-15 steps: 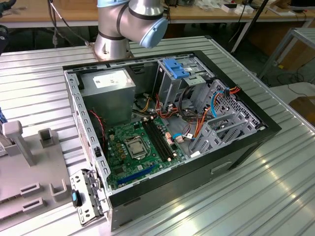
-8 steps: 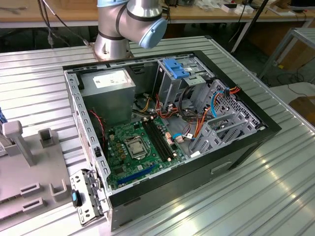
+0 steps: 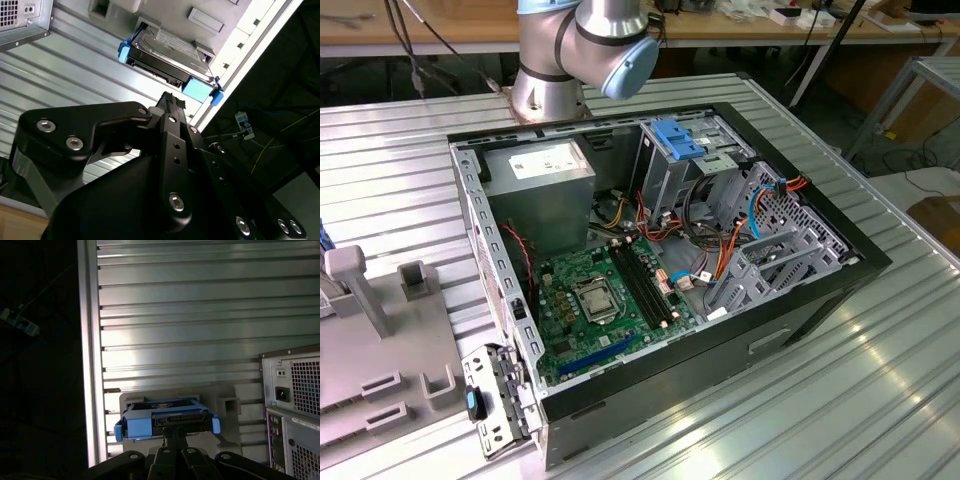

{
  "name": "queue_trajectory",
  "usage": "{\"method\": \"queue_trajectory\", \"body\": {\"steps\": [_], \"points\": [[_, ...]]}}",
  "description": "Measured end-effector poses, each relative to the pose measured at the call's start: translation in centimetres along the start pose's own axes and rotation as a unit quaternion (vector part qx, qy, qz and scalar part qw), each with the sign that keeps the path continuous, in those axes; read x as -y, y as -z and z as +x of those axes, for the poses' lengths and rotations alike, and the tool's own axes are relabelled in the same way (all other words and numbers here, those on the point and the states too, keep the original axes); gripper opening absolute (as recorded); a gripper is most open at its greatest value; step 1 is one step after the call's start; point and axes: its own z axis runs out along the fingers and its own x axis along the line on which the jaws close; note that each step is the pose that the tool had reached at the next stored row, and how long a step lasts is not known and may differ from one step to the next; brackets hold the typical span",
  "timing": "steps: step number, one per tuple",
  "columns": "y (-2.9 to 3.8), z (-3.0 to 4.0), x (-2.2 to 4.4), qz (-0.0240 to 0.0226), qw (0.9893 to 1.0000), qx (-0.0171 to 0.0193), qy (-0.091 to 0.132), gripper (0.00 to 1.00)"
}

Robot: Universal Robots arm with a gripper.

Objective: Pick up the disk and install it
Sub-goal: 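Reach for the disk, then pick up the disk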

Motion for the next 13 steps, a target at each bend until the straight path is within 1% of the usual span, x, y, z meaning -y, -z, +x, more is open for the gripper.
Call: {"method": "queue_trajectory", "body": {"steps": [2, 13], "points": [[0.00, 0.24, 0.02, 0.0000, 1.0000, 0.0000, 0.000, 0.11], [0.01, 0.26, 0.02, 0.0000, 1.0000, 0.0000, 0.000, 0.11]]}}
